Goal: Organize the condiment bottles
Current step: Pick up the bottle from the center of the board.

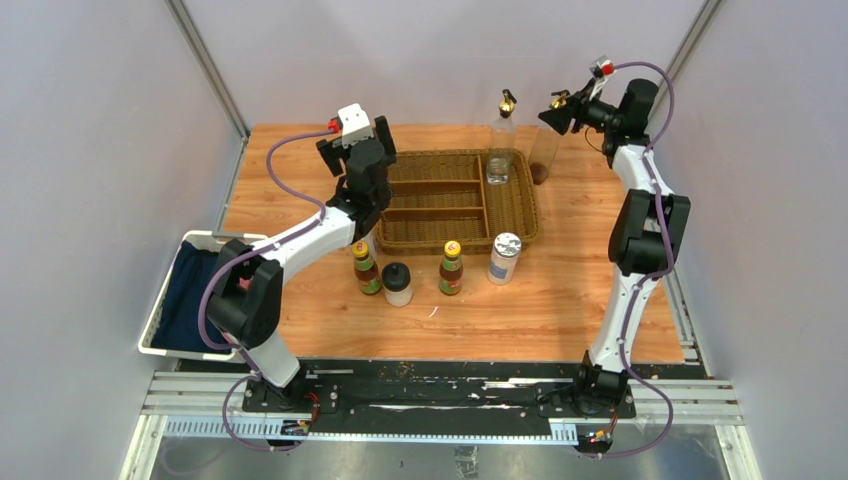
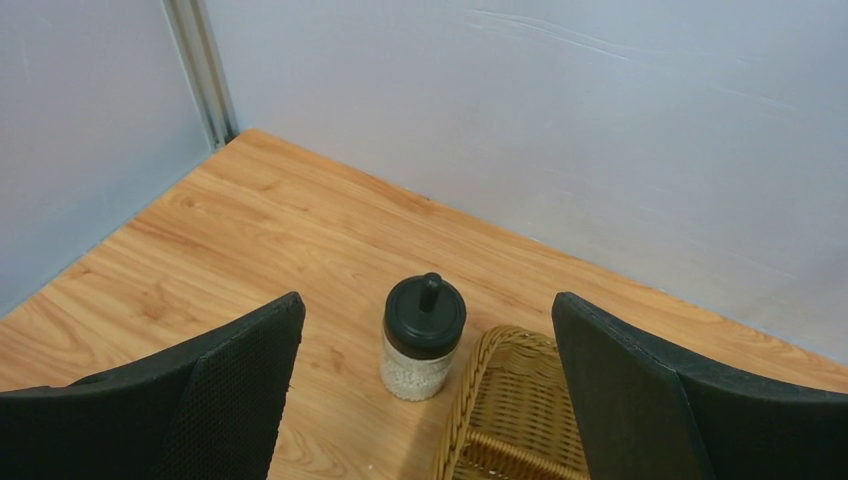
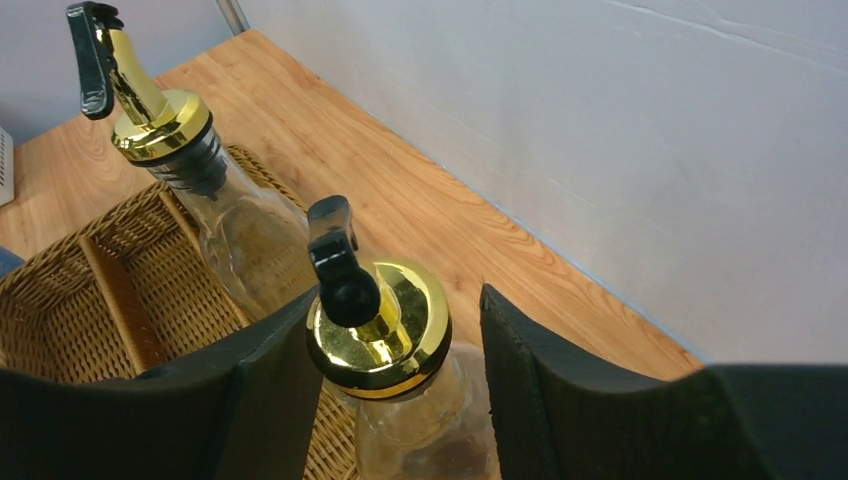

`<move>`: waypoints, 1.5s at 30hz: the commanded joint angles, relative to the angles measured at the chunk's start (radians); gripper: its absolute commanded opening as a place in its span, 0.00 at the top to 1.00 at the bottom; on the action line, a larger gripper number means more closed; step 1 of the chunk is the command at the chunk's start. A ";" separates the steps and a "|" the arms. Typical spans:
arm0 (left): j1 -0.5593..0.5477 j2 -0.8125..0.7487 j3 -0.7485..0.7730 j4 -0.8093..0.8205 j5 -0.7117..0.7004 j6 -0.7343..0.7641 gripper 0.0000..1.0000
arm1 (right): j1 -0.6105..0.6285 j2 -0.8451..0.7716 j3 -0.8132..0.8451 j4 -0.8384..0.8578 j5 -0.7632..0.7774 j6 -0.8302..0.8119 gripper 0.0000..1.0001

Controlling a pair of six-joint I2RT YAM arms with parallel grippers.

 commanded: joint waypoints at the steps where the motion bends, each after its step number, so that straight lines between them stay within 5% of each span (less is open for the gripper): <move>1: -0.007 0.011 -0.014 0.047 -0.036 0.012 0.00 | 0.013 0.026 0.035 -0.045 0.001 -0.036 0.44; 12: -0.007 0.010 -0.015 0.047 -0.032 0.008 0.00 | 0.013 0.014 0.030 -0.069 0.024 -0.063 0.99; 22: -0.007 0.001 -0.019 0.047 -0.029 0.006 0.00 | 0.027 -0.032 0.002 -0.086 0.058 -0.090 1.00; 34: -0.007 -0.019 -0.039 0.047 -0.024 0.012 0.00 | 0.100 -0.151 -0.111 -0.091 0.325 -0.218 1.00; 45: -0.007 -0.028 -0.053 0.047 -0.010 0.026 0.00 | 0.141 -0.239 -0.322 0.131 0.558 -0.216 1.00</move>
